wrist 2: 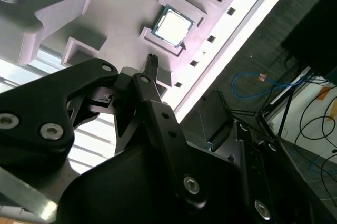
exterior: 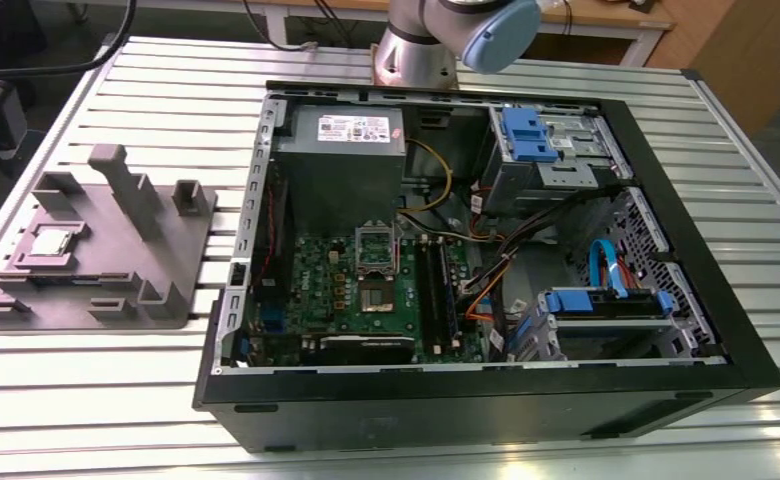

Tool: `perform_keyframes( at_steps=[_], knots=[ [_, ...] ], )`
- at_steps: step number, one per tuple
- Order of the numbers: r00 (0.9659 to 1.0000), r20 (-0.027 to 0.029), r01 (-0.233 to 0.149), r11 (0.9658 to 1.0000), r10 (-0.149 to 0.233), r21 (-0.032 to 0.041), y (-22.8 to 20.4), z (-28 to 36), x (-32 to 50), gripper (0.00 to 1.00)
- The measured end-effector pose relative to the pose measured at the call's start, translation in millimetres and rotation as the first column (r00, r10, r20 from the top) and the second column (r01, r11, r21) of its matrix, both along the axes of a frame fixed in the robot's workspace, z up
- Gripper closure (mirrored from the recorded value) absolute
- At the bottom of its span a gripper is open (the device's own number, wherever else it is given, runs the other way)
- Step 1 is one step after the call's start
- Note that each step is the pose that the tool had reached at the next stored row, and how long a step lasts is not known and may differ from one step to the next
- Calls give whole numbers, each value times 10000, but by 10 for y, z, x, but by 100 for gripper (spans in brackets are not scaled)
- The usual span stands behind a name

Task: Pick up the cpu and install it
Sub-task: 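Pick up the cpu and move it towards the insertion slot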

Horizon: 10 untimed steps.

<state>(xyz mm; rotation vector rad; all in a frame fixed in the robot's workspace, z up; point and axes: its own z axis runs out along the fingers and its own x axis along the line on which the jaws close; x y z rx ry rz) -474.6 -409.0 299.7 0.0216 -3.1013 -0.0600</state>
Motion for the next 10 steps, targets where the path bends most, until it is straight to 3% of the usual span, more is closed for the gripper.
perform_keyframes(
  at_steps=[7,10],
  knots=[
    [10000,42,1,10000,-1,1,-38,-58,-1,41],
    [9999,134,-1,10000,1,0,-41,-84,0,41]
  ],
)
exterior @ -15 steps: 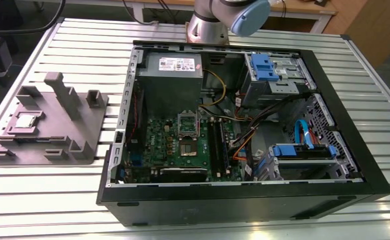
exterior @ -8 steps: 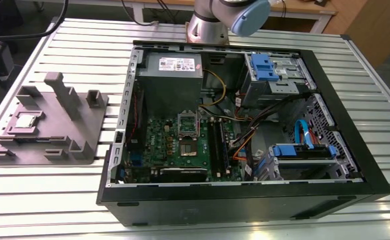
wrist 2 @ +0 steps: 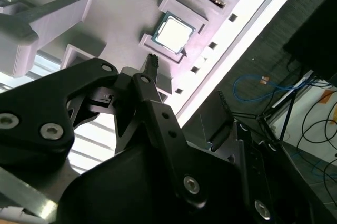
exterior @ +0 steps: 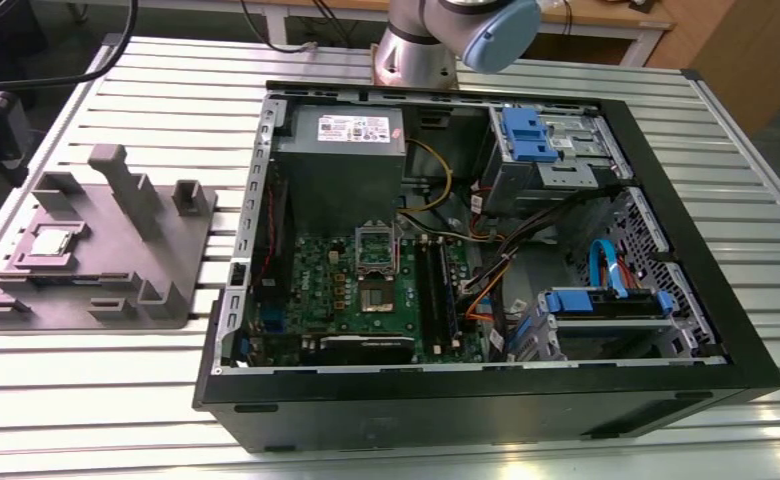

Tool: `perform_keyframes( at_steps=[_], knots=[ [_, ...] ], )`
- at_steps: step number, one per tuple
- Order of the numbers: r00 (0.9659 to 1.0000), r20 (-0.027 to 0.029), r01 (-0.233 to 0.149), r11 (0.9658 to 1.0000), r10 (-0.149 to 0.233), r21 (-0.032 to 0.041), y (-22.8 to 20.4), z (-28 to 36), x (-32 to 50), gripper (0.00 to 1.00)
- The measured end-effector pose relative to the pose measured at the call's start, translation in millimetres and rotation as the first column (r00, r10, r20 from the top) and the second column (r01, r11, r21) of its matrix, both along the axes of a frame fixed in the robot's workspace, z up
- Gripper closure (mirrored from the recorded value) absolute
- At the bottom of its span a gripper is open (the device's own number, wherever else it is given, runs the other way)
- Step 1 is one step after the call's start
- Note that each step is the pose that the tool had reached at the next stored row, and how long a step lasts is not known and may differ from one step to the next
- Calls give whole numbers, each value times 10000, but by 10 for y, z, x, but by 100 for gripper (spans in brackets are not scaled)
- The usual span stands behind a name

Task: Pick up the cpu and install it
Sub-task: 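Pick up the cpu and move it towards the insertion slot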

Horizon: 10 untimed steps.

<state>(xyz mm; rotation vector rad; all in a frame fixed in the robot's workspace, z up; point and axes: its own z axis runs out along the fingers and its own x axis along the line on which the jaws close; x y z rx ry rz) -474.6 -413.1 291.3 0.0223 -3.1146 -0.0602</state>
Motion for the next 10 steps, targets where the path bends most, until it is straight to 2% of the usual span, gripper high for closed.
perform_keyframes(
  at_steps=[2,3,10],
  knots=[
    [10000,80,1,10000,-1,0,0,-14,0,41],
    [9999,100,0,10000,0,1,0,-21,0,41],
    [9999,105,1,10000,-1,-1,-11,-74,0,41]
  ],
)
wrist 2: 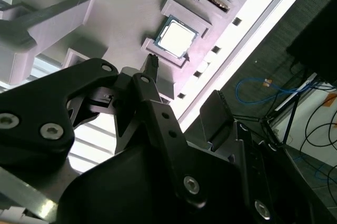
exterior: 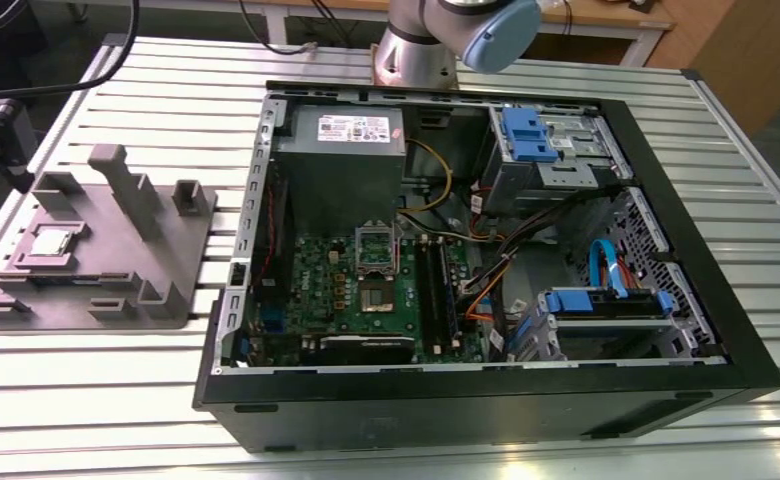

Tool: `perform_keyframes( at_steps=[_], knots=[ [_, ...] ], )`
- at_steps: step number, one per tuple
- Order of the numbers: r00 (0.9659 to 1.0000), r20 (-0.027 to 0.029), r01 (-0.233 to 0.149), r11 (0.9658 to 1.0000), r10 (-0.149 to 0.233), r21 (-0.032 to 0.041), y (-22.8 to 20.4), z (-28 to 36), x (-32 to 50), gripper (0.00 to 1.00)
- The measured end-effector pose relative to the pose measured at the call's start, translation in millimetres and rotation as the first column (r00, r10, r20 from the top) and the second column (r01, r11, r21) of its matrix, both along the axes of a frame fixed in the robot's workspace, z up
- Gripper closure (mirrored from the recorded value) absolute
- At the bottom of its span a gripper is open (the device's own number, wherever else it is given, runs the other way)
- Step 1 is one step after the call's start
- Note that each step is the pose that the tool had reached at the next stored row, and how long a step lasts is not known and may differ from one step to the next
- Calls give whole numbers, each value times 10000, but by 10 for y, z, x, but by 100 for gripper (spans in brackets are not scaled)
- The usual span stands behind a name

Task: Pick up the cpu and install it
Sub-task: 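Pick up the cpu and move it towards the insertion slot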

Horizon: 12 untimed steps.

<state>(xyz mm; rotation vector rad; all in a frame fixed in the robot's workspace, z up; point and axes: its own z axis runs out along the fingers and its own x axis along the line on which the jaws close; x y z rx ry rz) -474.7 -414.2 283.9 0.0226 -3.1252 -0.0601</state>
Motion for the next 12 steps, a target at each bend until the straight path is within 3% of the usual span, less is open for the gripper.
perform_keyframes(
  at_steps=[12],
  knots=[
    [10000,0,0,10000,0,0,-32,-80,0,41]
  ],
)
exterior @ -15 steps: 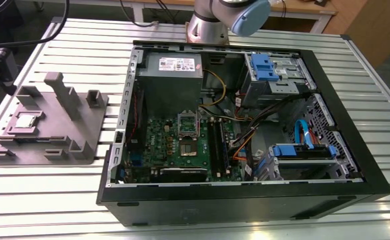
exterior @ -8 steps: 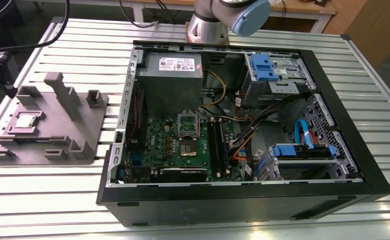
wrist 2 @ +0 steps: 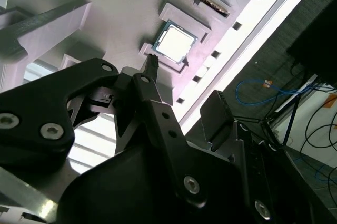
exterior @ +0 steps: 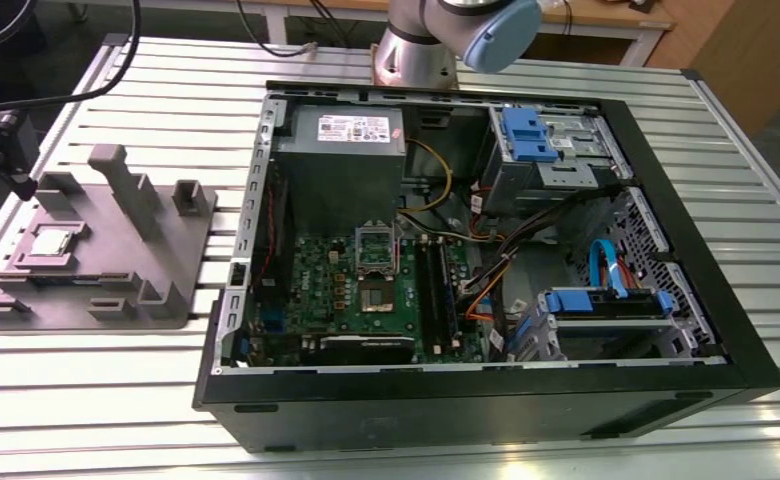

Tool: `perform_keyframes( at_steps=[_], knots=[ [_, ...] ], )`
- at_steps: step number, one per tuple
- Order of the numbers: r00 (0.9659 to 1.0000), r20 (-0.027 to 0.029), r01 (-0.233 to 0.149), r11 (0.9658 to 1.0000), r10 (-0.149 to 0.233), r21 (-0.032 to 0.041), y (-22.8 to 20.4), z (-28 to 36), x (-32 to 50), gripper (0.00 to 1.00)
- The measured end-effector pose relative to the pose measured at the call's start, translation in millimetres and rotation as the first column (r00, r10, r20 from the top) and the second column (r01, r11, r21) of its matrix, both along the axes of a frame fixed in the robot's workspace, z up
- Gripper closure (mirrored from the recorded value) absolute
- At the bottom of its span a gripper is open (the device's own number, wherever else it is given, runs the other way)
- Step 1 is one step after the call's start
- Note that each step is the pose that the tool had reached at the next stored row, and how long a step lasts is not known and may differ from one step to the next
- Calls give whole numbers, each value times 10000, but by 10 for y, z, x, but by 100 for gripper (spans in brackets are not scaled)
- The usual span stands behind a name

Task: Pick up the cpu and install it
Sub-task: 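Pick up the cpu and move it towards the insertion slot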

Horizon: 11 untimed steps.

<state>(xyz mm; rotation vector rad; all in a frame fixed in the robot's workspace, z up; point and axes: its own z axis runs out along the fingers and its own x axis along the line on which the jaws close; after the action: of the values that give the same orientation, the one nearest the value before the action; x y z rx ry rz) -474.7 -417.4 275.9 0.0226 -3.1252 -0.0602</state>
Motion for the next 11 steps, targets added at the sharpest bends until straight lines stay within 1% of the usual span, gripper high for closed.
perform_keyframes(
  at_steps=[8,11],
  knots=[
    [10000,1,0,10000,0,0,0,-5,0,41],
    [10000,3,0,10000,0,2,-5,-18,0,41]
  ],
)
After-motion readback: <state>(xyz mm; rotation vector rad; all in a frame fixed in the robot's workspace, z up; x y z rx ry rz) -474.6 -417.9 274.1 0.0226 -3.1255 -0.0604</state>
